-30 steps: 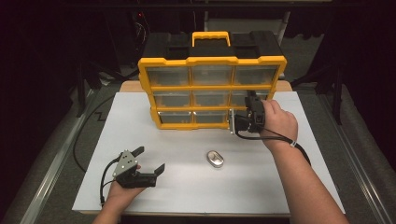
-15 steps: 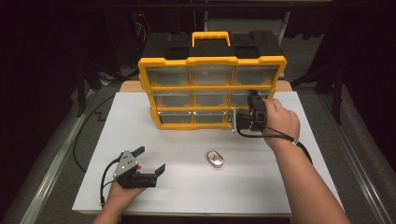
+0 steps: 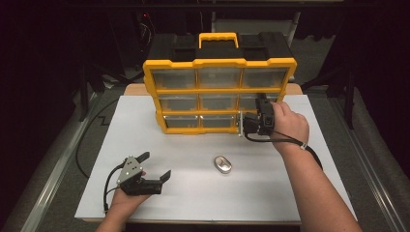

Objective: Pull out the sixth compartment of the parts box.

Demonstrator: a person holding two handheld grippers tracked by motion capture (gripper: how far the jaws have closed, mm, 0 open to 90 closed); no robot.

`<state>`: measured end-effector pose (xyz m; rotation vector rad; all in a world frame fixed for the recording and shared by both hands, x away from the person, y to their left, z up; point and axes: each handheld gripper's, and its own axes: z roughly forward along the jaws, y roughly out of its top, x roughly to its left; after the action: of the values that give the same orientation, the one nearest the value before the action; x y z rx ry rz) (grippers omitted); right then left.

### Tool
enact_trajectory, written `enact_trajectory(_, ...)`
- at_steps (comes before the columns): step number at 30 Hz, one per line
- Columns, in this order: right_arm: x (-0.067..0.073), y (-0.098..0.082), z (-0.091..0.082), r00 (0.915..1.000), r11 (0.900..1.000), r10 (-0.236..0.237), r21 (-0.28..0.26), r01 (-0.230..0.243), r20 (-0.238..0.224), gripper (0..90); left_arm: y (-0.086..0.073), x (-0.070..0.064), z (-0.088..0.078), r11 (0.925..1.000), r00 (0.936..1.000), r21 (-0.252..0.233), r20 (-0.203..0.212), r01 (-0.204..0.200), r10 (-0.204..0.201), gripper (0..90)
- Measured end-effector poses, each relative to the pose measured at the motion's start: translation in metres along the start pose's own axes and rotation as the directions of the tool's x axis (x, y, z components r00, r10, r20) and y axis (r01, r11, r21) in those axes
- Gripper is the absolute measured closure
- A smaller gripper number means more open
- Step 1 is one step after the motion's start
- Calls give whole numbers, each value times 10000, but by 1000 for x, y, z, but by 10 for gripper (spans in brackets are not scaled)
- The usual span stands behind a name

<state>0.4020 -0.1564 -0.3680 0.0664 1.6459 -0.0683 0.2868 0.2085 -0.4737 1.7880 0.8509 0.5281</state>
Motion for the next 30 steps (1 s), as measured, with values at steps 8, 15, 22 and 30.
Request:
enact_trajectory(8, -1, 2, 0, 9997, 9997, -220, 95, 219, 140, 776, 0, 0, 0, 10000, 10000, 26, -5, -22, 22, 8)
enact_trajectory(15, -2, 2, 0, 9995, 9996, -267, 81, 266, 156, 788, 0, 1, 0, 10000, 10000, 52, -2, -39, 39, 8)
enact_trajectory(22, -1, 0, -6, 9996, 9997, -261, 3, 261, 118, 790, 0, 1, 0, 10000, 10000, 25, 1, -25, 25, 8)
enact_trajectory(30, 1, -3, -20, 9996, 9996, -243, -117, 244, 115, 791, 0, 0, 1, 9999, 10000, 77, -1, -87, 87, 8)
